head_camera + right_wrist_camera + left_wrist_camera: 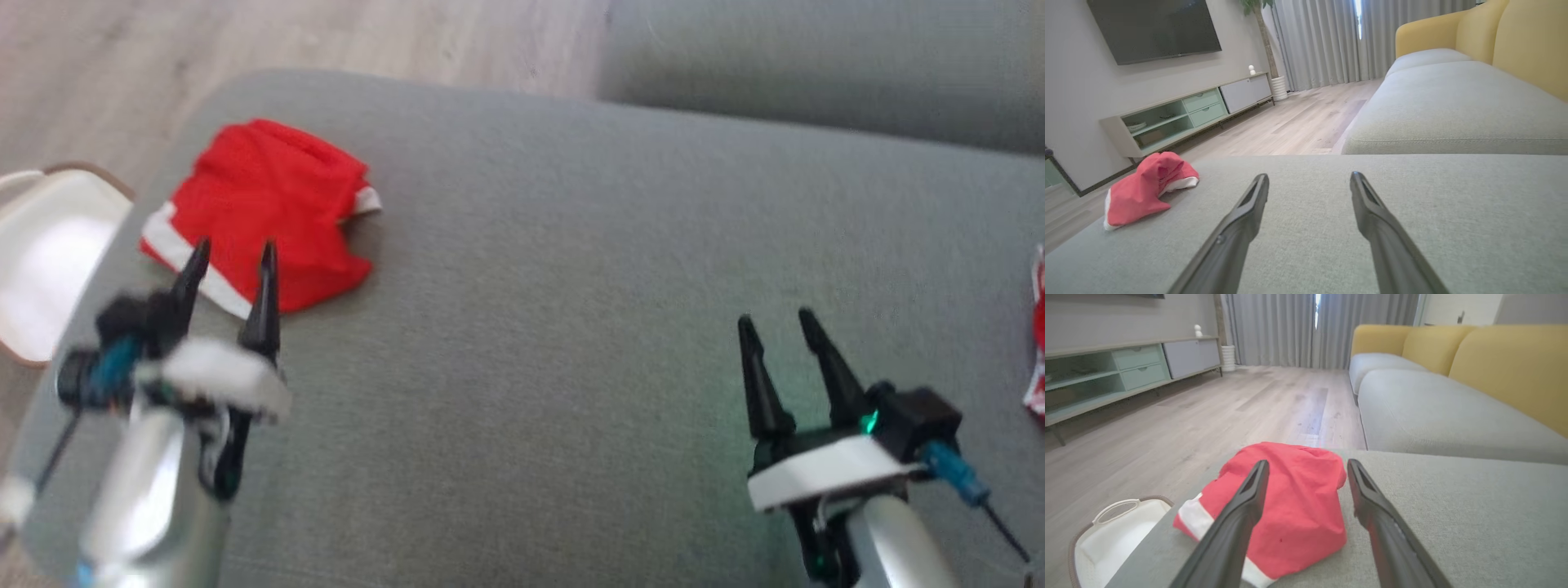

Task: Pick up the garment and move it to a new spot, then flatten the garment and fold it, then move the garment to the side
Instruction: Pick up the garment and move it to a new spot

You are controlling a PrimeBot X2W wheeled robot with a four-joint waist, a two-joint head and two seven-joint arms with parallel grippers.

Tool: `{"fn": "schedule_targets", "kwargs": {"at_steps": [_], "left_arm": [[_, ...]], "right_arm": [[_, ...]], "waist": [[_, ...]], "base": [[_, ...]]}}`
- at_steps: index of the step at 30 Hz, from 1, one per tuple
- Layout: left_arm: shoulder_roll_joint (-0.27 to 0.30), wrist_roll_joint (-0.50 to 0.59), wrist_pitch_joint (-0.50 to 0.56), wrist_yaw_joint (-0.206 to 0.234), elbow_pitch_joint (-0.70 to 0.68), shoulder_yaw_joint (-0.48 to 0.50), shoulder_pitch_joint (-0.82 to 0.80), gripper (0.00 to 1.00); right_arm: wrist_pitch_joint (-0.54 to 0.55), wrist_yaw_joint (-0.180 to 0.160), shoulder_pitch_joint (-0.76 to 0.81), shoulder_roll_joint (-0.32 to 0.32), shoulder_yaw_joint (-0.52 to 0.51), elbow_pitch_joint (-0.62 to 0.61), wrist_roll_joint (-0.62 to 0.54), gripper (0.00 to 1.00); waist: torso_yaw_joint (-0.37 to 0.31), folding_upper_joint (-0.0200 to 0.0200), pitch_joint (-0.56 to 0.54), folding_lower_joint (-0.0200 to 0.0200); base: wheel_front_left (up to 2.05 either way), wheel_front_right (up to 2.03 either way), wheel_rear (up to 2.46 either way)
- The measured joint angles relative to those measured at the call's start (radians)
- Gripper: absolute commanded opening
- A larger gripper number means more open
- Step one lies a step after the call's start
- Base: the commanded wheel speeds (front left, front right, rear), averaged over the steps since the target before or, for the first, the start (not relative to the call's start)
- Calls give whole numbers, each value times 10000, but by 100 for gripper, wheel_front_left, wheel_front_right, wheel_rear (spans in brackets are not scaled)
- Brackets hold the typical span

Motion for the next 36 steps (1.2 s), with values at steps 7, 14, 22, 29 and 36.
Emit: {"fn": "schedule_targets", "kwargs": {"at_steps": [7,14,22,29,36], "left_arm": [[754,-560,1987,-77,2144,-1133,-2233,100],[1005,-650,2740,27,3787,-1264,-2886,100],[1168,-627,2182,337,4834,-1183,-3463,100],[1229,-727,2034,261,5632,-1126,-4026,0],[1089,-988,713,86,5381,-1312,-4212,0]], "right_arm": [[-2,0,-597,-6,-213,-196,-203,100],[-2,0,-686,-8,-270,-290,-201,100],[-2,0,-872,-8,-251,-337,-201,100],[-2,0,-1193,-8,-297,-339,-280,100],[-2,0,-1200,-10,-326,-186,-222,100]], "waist": [[-954,0,1067,0],[-1724,0,1702,-1],[-2106,0,2060,-3],[-2276,0,2261,-2],[-2280,0,1856,-3]], "base": [[0,0,0],[0,0,0],[0,0,0],[0,0,0],[0,0,0]]}}
